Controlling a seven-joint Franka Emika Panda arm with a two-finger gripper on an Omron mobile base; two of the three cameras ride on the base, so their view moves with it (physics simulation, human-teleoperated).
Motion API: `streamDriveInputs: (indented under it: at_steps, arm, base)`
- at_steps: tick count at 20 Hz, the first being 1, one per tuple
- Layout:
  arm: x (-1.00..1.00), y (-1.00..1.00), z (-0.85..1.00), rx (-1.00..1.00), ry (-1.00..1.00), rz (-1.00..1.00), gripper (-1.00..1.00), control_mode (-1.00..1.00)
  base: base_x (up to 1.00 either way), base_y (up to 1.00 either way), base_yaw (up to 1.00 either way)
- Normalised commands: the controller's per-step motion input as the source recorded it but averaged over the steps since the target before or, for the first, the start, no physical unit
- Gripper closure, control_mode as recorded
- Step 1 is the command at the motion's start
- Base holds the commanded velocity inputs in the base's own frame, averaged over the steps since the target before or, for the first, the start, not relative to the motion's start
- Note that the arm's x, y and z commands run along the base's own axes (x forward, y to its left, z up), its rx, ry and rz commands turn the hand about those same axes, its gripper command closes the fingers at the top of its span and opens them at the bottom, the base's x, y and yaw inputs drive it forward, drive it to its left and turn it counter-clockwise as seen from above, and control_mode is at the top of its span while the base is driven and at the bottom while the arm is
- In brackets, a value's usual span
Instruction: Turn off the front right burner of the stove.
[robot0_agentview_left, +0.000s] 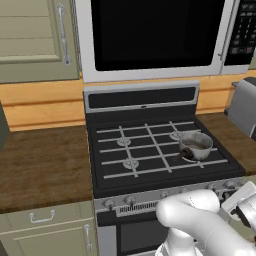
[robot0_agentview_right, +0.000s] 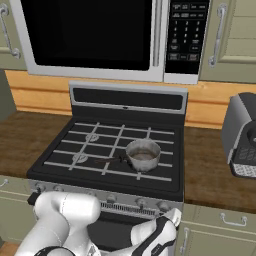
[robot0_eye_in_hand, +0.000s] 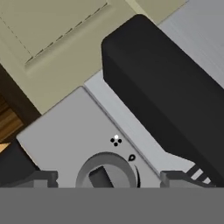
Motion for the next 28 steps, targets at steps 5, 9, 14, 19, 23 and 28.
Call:
streamDriveInputs:
  at_steps: [5,9,14,19,23,28]
  arm:
    - [-0.01,0.02,0.0,0.0,-0.04,0.0,-1.0,-1.0]
    - [0.0,0.1,0.02,0.0,-0.05,0.0,-1.0,-1.0]
    - [0.0,0.0,0.22,0.0,-0.03,0.0,-1.0,-1.0]
    - [0.17,0.0,0.11,0.0,0.0,0.0,-1.0,-1.0]
    - [0.26,0.06,-0.01,0.0,0.0,0.0,-1.0,-1.0]
    - [0.18,0.13,-0.08,0.0,0.0,-0.01,-1.0,-1.0]
  base:
    - [0.0,0.0,0.0]
    - [0.0,0.0,0.0]
    - [0.0,0.0,0.0]
    - [0.0,0.0,0.0]
    - [0.0,0.0,0.0]
    - [0.0,0.0,0.0]
